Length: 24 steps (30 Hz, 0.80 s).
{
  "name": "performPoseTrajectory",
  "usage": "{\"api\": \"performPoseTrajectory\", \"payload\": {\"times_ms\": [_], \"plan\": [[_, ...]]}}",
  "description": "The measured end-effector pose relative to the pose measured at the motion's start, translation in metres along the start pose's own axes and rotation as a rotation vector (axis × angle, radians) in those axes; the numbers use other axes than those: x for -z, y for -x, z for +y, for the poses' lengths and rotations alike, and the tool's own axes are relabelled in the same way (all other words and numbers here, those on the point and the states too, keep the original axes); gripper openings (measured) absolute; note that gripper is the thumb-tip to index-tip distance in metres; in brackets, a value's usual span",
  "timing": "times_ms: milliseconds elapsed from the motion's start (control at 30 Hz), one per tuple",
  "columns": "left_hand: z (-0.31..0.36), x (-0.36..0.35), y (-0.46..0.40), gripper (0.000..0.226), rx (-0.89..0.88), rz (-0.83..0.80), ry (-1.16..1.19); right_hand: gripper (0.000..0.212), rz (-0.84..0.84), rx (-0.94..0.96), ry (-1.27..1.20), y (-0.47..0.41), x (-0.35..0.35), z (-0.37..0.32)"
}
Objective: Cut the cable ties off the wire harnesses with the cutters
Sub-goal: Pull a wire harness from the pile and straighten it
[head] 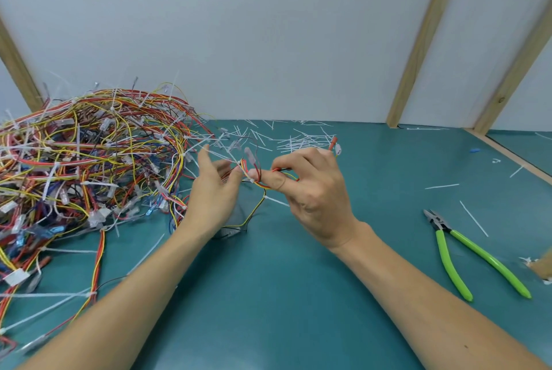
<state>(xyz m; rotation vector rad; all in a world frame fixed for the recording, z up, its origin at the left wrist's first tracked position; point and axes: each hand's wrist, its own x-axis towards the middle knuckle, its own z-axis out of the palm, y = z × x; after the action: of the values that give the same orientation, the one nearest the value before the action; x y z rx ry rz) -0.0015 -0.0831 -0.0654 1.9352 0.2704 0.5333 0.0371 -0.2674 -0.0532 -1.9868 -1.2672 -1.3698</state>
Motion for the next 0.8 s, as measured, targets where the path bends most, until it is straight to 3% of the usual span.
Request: {"api": "performPoseTrajectory", "payload": {"times_ms": [100,200,333,400,467,533,600,700,800], "plan": [[0.0,0.001,0.0,0.08,-0.034,0.042,0.057,0.034,0.0,-0.163,-0.07,0.006,-0.006,0.003],[-0.004,0.0,0.001,0.072,-0.127,0.075,-0.07,0.029,0.053,-0.543,-0.277,0.013,-0.009,0.012],[-0.001,0.001,0.005,0.045,-0.416,0.182,-0.258,0.024,0.072,-1.032,-0.311,0.025,-0.013,0.039],[0.002,0.003,0.007,0.025,-0.542,0.151,-0.394,0.038,0.051,-1.19,-0.277,0.03,-0.012,0.046],[0.003,0.003,0.01,0.014,-0.538,-0.003,-0.565,0.053,0.072,-1.136,-0.186,0.029,-0.008,0.047],[0.0,0.001,0.013,0.02,-0.477,-0.16,-0.792,0.055,0.138,-0.885,-0.067,0.022,-0.003,0.044],[-0.002,0.001,0.011,0.027,-0.443,-0.218,-0.904,0.047,0.131,-0.624,-0.017,0.015,-0.002,0.034],[-0.001,0.002,0.009,0.015,-0.484,-0.229,-0.882,0.038,-0.09,-0.389,-0.171,0.013,-0.009,0.013],[0.001,0.001,0.01,0.006,-0.563,-0.206,-0.702,0.049,-0.303,-0.353,-0.278,0.015,-0.017,0.003]]}}
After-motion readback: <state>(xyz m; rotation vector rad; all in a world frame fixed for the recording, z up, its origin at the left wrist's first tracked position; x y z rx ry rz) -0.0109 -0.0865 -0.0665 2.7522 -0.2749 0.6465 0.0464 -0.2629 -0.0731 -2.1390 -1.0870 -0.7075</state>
